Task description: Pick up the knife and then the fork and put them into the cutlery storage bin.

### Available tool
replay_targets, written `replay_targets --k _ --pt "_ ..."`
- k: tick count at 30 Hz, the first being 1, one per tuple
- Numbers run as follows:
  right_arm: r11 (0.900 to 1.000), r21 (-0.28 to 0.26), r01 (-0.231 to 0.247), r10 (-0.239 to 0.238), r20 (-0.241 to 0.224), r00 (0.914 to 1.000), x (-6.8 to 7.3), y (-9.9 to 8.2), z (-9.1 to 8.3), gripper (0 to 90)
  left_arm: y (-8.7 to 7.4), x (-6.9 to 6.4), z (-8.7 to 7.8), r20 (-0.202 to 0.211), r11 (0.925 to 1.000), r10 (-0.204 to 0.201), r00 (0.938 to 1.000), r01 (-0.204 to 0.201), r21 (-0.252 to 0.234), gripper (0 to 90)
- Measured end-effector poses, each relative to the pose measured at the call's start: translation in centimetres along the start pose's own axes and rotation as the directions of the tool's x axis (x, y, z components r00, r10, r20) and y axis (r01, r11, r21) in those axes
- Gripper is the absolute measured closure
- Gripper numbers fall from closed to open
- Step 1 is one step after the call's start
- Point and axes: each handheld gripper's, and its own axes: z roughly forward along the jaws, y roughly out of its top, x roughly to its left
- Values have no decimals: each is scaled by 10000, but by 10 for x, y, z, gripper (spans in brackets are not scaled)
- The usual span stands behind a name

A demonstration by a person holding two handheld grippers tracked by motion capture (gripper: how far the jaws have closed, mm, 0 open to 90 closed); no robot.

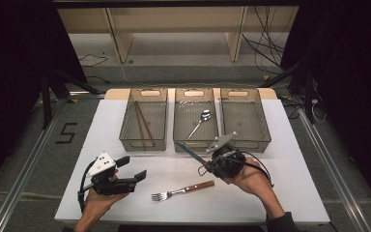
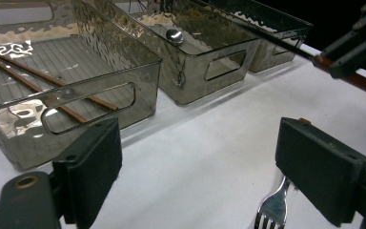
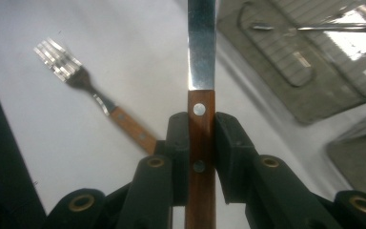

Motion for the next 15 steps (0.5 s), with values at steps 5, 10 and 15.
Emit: replay_targets --k 5,10,15 --pt "9988 -361 -333 342 245 9991 -15 3 -7 774 0 0 0 0 10000 26 10000 -26 10 154" --pt "9955 -594 -742 770 468 9959 -29 4 -10 774 0 1 0 -5 10000 8 10000 -8 -20 154" --pt "9917 -756 -1043 1097 713 9914 -43 6 -12 774 0 0 0 -5 10000 21 10000 -21 -18 154"
